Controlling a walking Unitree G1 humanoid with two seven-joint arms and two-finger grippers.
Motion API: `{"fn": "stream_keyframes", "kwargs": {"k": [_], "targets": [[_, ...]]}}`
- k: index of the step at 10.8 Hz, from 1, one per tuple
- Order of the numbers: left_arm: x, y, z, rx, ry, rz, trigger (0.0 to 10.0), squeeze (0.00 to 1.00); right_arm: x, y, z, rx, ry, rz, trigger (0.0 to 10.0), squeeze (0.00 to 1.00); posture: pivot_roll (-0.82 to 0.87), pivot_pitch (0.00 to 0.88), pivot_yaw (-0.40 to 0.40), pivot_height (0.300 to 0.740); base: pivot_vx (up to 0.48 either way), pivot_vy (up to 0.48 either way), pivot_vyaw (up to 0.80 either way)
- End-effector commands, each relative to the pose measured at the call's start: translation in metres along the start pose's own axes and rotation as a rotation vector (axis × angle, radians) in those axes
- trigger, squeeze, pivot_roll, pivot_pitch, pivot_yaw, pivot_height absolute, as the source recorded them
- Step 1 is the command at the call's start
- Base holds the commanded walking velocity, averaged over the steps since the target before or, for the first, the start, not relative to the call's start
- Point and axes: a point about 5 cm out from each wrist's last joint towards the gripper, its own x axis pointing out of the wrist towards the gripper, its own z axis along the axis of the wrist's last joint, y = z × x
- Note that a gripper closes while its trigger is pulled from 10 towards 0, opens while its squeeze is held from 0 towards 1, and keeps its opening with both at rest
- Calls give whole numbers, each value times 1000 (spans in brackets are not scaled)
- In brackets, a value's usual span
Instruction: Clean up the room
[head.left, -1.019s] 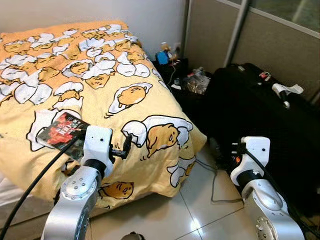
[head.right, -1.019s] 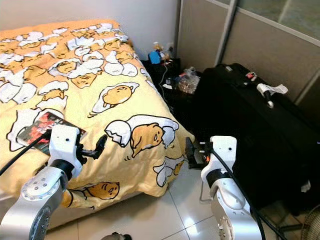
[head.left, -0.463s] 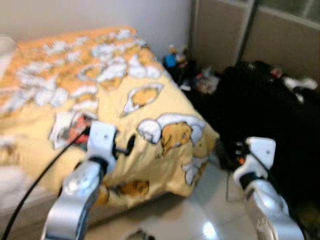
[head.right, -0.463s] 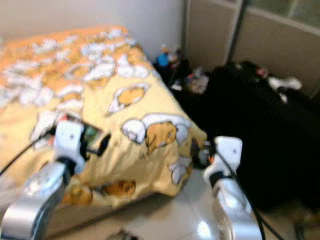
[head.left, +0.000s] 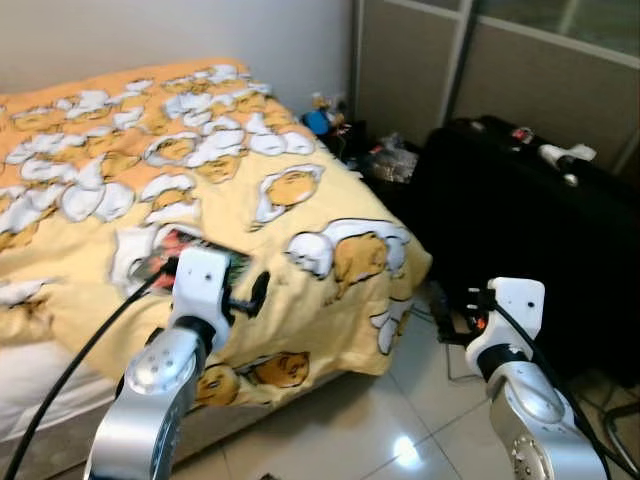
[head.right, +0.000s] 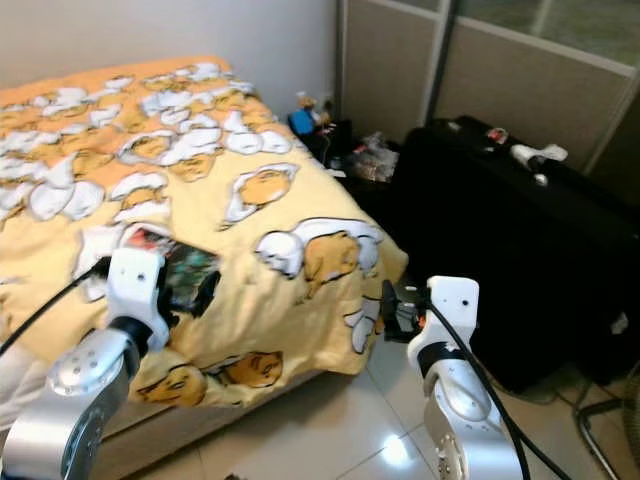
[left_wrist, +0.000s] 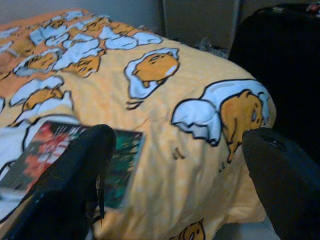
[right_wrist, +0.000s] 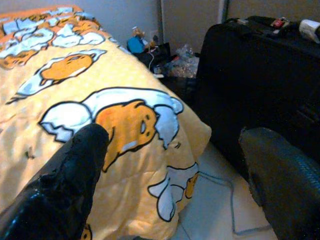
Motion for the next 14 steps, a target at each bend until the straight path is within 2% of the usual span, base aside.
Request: {"fn": "stream_keyframes", "kwargs": {"k": [1, 3, 5, 11, 12, 14], "targets": [[-2, 4, 0, 2, -4, 29, 10000, 0, 3, 5, 3, -15, -6, 33, 10000, 0, 30, 0, 22, 740, 0, 319, 0], [-6, 4, -4, -14, 4, 51, 10000, 0, 4, 7, 6, -27, -11, 75, 10000, 0, 39, 0, 5, 740, 0, 315, 0], [-10, 4, -7, -21, 9, 62, 10000, 0, 5, 6, 8, -1, -16, 94, 10000, 0, 45, 0, -10, 740, 0, 315, 0], [-12, 3, -7, -13, 17, 49, 10000, 0, 1, 7, 5, -2, -5, 92, 10000, 0, 38, 0, 9, 740, 0, 318, 0], [-13, 3, -7, -11, 18, 46, 10000, 0, 1, 8, 6, -42, -14, 108, 10000, 0, 40, 0, 9, 740, 0, 337, 0], [-14, 4, -7, -10, 20, 48, 10000, 0, 1, 11, 5, -47, -8, 128, 10000, 0, 46, 0, 5, 740, 0, 345, 800]]}}
